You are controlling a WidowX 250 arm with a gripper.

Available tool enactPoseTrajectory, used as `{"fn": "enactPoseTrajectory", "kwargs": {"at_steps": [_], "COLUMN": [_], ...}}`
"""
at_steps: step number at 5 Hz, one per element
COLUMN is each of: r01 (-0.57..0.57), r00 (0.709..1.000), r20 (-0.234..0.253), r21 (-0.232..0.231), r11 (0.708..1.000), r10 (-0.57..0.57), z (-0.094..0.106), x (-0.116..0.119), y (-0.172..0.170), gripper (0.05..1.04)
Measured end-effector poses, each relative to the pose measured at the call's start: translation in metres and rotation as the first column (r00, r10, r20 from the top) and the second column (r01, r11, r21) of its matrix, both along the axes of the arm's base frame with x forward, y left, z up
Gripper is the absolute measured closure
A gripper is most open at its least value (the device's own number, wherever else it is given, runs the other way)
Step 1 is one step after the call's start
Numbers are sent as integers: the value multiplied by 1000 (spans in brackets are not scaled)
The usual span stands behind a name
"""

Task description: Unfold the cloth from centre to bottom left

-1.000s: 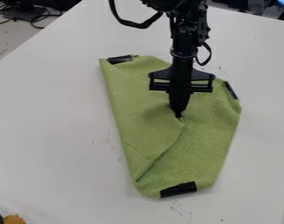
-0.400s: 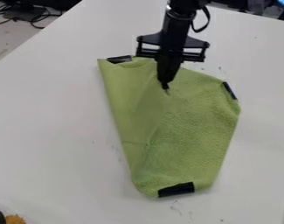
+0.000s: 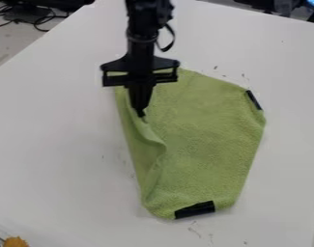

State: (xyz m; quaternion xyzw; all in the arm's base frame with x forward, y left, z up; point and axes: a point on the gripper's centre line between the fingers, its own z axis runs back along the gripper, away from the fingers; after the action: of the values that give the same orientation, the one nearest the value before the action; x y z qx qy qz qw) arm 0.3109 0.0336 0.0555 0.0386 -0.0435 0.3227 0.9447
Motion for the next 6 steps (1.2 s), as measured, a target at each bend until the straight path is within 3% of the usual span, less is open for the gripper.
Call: {"fn": "enactPoseTrajectory", "kwargs": {"at_steps": [2,4,6], "r01": [-132,-194,-234], "r00": [991,981,972], "r20": [26,11,-10], "r21": [-42,-26,-56], "r11": [990,981,971], "r10": [133,195,234], "z": [-18,-20,-36], "x": [-42,-68,-96], "y": [38,64,79], "gripper": [1029,1029,1029]}}
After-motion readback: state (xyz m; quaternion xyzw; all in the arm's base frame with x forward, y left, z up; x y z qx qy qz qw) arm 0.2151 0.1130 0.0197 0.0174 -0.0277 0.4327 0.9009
